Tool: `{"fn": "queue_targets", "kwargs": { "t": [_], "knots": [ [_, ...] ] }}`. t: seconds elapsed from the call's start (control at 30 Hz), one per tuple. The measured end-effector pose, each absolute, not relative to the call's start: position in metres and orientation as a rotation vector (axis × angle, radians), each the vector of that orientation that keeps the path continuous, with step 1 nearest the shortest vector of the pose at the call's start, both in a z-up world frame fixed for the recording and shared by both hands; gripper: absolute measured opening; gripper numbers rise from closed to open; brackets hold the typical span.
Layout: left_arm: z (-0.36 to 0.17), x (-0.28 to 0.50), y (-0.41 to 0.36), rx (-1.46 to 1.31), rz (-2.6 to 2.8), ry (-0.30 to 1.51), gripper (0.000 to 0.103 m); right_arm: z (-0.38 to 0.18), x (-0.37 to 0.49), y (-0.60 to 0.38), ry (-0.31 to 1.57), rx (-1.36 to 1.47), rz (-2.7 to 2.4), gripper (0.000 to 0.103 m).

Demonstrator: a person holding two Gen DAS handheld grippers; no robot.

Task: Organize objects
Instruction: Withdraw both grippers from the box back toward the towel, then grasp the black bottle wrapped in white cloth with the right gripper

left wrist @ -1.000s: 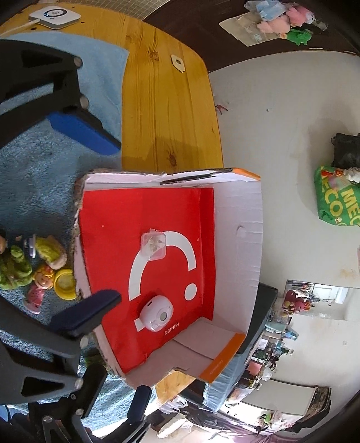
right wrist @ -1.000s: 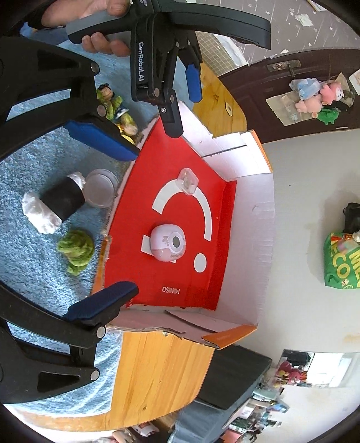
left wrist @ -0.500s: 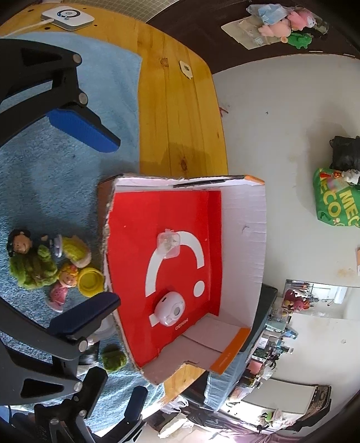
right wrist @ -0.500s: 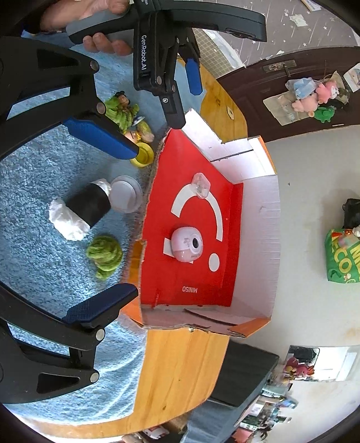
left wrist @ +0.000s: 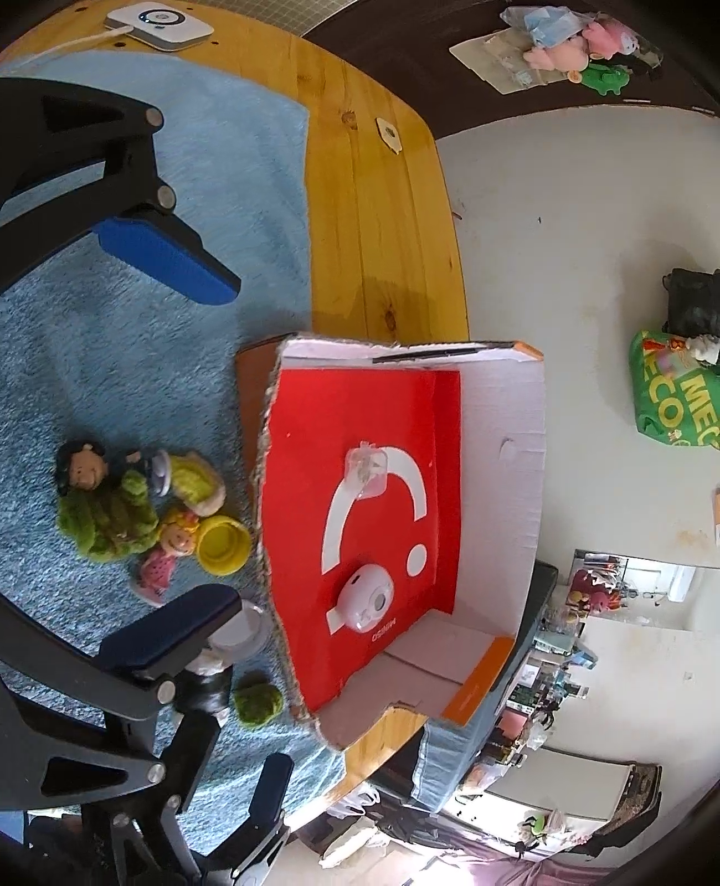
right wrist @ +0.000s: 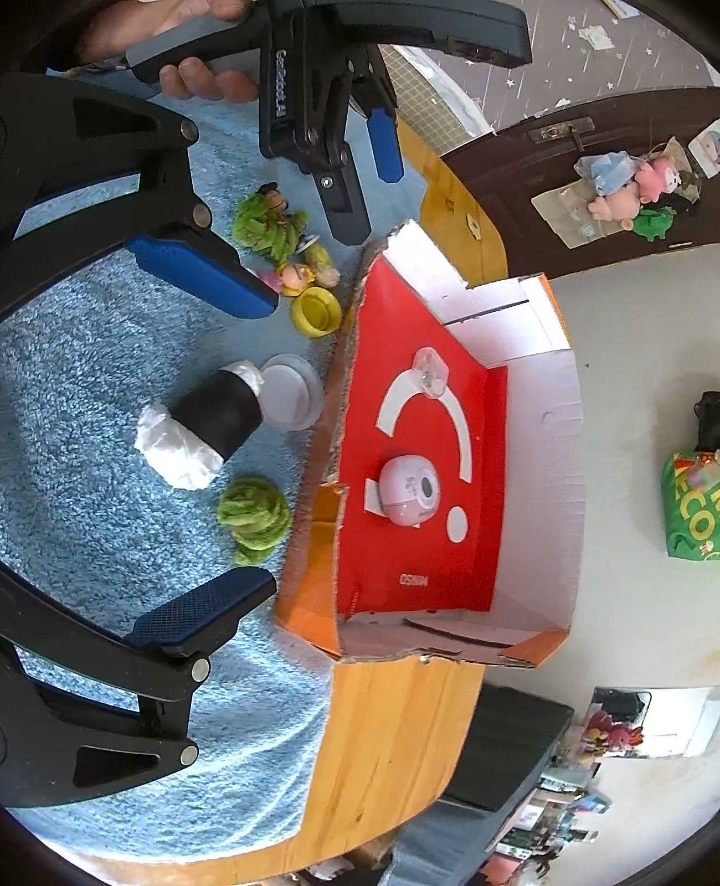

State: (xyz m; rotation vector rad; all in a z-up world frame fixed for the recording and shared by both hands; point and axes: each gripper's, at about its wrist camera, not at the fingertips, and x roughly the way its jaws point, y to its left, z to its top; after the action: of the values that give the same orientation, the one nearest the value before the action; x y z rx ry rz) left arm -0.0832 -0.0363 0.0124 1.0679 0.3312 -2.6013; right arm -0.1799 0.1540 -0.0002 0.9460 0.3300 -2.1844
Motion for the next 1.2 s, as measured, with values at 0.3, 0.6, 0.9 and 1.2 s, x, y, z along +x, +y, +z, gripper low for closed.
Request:
{"fn": "queue_targets", "kwargs": {
  "t": [0.3,0.6,0.9,1.2],
  "knots": [
    [0.006,-0.074,-0.027,1.102,-2.635,0.378,0.099,-0.008,-0.177,0.159,0.322,0.971,-2.176,0.092],
    [0.002,-0.065,-0.015,1.148,-2.692,0.438,0.074,-0.015,-0.174,0.161,0.323,0.992,-2.169,0.092],
    [-0.006,-0.065,-0.003,1.209,-2.74,0.478,0.056,-0.021,-0.175,0.162,0.331,1.011,-2.159,0.092],
    [-0.007,-0.063,0.001,1.224,-2.776,0.522,0.047,-0.031,-0.182,0.162,0.312,1.051,-2.14,0.092]
  ]
}}
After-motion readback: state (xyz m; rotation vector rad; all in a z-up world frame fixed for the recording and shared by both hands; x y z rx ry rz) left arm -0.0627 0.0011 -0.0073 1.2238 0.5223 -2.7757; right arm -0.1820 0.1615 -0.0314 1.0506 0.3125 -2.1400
